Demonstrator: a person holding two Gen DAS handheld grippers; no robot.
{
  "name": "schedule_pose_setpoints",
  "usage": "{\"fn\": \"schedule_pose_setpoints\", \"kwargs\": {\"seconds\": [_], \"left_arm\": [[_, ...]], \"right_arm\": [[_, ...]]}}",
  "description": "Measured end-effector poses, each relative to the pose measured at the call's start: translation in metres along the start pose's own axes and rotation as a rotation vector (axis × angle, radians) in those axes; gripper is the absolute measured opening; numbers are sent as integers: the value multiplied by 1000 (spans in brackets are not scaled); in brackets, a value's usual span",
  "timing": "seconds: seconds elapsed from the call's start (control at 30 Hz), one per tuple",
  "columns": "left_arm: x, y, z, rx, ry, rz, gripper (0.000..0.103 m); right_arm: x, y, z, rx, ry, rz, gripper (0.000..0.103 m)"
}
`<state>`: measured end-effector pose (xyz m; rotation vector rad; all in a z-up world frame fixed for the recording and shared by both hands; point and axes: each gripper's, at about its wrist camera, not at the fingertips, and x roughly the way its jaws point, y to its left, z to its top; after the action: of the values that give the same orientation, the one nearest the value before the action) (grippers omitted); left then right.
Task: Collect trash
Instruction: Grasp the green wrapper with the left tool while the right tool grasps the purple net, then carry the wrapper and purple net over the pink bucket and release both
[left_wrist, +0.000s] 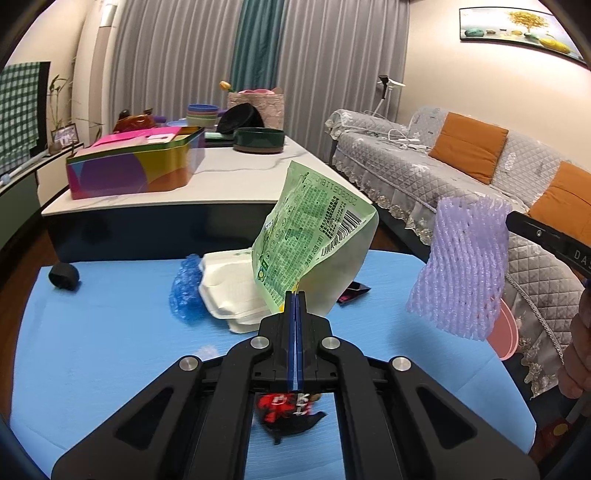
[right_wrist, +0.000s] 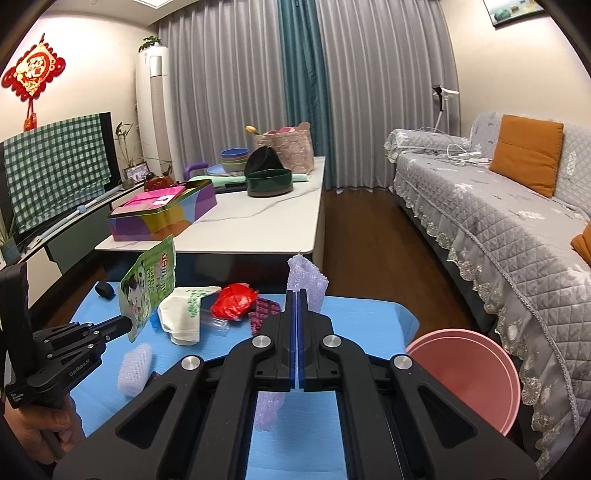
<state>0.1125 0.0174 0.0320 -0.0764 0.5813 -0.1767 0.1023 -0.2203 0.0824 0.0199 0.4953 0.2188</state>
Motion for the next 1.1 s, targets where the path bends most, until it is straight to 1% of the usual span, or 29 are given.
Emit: {"fn": "schedule_pose_setpoints", "kwargs": {"seconds": [0.33,0.67,0.97,1.1], "left_arm": [[5,-28,0,30,1,-44,0],[11,-63,3,53,7,-102,0],[18,-108,5,74,34,-162,0],[19,-134,7,89,30,-185,0]], "right_arm": [[-13,-27,0,31,-14,-41,1],[-29,-62,1,61,-31,-104,1],[-46,-105,3,98,-52,-168,1],[-54,-124,4,108,-64,-205,1]]}}
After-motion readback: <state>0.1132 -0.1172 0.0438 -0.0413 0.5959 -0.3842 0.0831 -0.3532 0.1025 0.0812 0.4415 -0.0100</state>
